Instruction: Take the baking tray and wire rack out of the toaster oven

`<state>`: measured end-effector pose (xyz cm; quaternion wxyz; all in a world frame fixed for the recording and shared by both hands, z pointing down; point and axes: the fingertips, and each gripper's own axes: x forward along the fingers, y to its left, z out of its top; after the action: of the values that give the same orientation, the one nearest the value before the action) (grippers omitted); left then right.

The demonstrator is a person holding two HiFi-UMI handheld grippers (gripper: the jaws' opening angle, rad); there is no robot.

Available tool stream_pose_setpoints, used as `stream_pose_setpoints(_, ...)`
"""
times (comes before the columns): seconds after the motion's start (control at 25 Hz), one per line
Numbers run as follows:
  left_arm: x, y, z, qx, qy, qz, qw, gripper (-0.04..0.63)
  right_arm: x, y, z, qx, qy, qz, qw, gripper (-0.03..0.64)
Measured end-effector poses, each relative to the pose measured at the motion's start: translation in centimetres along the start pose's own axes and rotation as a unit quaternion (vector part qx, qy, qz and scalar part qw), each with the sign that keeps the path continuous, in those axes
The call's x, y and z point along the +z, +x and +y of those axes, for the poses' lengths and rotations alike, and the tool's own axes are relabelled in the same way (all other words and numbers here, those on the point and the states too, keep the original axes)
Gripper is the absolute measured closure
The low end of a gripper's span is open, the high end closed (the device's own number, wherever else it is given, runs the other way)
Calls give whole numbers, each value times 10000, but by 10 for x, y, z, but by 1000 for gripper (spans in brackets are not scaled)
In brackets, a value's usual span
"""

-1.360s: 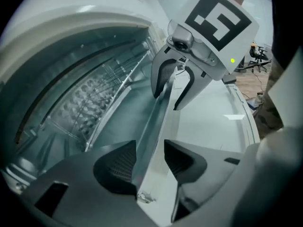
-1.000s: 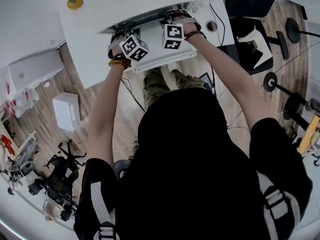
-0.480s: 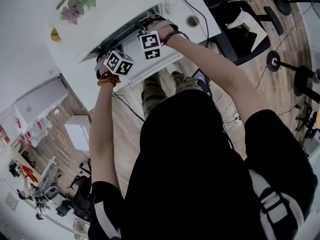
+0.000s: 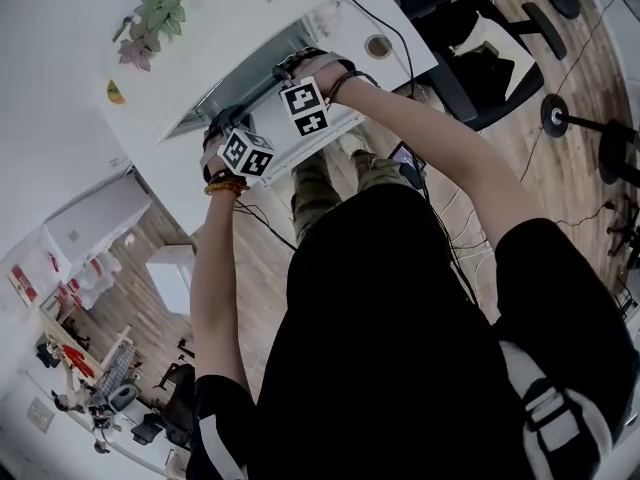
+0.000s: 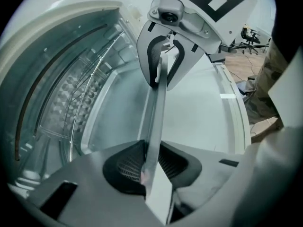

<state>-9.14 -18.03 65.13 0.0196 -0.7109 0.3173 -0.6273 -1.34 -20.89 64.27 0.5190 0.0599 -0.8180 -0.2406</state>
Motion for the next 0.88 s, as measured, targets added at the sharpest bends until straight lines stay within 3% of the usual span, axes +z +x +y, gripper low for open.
stream_pose_setpoints(0.6,-2,-16,-38,115,-28,-140,9998,506,-1,-17,38,26,-133,-197,9997,511)
stream_pose_setpoints(0.88,1,-19,-37,155,-477,-284,9983,490,-3,-22,37,7,-46,-129,9999,509)
